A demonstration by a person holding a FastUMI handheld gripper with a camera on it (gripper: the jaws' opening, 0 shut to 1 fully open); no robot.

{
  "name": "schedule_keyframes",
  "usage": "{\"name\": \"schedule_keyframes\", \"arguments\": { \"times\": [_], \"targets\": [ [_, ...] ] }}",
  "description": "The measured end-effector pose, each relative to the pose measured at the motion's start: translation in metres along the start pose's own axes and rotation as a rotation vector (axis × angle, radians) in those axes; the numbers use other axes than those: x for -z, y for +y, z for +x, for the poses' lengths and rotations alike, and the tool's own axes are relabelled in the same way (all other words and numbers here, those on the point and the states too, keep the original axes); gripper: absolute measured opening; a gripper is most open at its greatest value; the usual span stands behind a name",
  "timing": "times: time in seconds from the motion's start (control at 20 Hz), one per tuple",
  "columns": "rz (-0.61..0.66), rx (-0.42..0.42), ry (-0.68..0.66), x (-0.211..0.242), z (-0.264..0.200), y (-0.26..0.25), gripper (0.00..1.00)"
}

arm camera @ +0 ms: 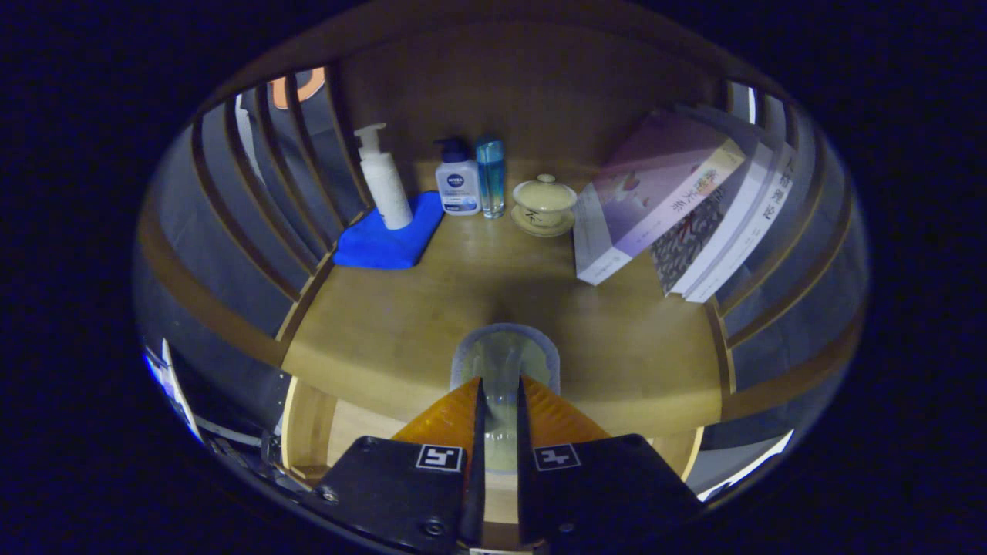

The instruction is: Pull open the drawer, take out the items inside it, and place them on the countertop above the cabinet.

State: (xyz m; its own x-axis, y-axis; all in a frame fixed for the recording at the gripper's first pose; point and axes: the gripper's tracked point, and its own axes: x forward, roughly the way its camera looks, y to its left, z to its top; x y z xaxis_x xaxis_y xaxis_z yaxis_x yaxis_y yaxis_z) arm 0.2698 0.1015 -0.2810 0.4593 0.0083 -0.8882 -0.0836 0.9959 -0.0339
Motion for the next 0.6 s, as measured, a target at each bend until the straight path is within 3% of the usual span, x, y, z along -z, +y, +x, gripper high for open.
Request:
{"name": "schedule_keyframes", "arguments": {
  "times": [0.6],
  "targets": [
    [0.047,0.102,0.042,-0.037,0.064,-0.014,0.22]
  ]
}}
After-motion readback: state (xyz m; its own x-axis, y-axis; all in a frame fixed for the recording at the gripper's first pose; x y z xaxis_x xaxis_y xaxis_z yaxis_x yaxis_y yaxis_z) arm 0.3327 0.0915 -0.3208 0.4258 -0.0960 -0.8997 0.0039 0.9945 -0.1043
